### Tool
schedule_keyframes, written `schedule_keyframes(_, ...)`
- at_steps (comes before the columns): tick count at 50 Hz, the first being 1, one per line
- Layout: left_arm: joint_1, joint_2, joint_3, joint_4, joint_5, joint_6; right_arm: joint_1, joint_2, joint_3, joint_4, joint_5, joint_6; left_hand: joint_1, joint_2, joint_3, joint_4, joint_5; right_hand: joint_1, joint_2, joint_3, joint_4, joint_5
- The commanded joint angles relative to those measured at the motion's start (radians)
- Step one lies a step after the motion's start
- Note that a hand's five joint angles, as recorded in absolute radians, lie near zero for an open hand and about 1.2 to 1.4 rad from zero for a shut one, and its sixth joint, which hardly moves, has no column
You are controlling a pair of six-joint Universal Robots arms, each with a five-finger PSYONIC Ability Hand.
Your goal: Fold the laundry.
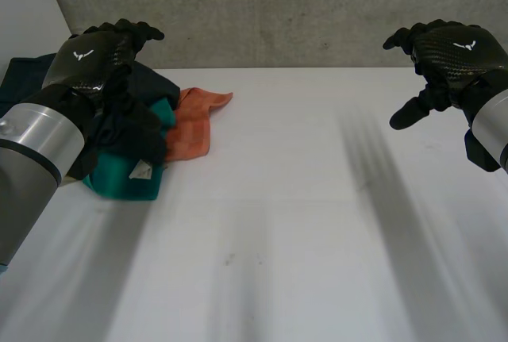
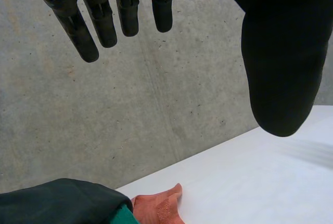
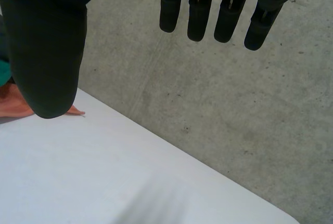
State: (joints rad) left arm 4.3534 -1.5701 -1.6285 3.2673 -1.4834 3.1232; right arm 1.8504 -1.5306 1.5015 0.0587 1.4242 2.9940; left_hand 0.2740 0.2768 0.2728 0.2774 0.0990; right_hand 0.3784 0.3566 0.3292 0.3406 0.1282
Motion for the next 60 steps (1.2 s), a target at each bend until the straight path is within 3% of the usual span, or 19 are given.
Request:
schedule_keyframes(1, -0.001, -0.005, -0.001, 0.000, 0.000, 0.002, 0.000, 0.007, 0.000, 0.000, 0.004, -0.001, -0.099, -0.102, -0.098, -0.103, -0.099, -0.204, -0.182, -0.155, -0.166, -0.128)
schedule_keyframes(27, 0.003, -0.005, 0.016, 0.005, 0.002, 0.011, 0.000, 0.009, 0.014, -0.002, 0.002, -0.001, -0.093, -0.096, -0.092, -0.096, -0.092, -0.204, -0.182, -0.155, -0.166, -0.128)
schedule_keyframes(30, 0.008, -0.007, 0.027, 0.008, 0.003, 0.029, 0.000, 0.007, 0.020, -0.016, 0.001, -0.001, -0.084, -0.087, -0.083, -0.087, -0.084, -0.026, -0.004, 0.023, 0.011, 0.049)
schedule_keyframes(32, 0.014, -0.016, 0.044, 0.014, 0.002, 0.044, 0.000, 0.007, 0.019, -0.028, 0.005, -0.001, -0.090, -0.093, -0.089, -0.093, -0.089, -0.204, -0.182, -0.155, -0.166, -0.128)
schedule_keyframes(39, 0.067, -0.059, 0.072, 0.017, -0.001, 0.078, 0.000, 0.007, 0.016, -0.042, 0.007, -0.010, -0.099, -0.102, -0.098, -0.103, -0.099, -0.204, -0.182, -0.155, -0.166, -0.128)
schedule_keyframes(53, 0.077, -0.119, 0.107, 0.020, -0.003, 0.083, 0.000, 0.007, 0.023, -0.053, 0.005, -0.017, -0.099, -0.102, -0.098, -0.103, -0.099, -0.204, -0.182, -0.155, -0.166, -0.128)
schedule_keyframes(60, 0.176, -0.280, 0.208, 0.037, -0.003, 0.190, 0.000, 0.029, 0.023, -0.051, 0.001, -0.018, -0.099, -0.102, -0.098, -0.103, -0.099, -0.204, -0.182, -0.155, -0.166, -0.128)
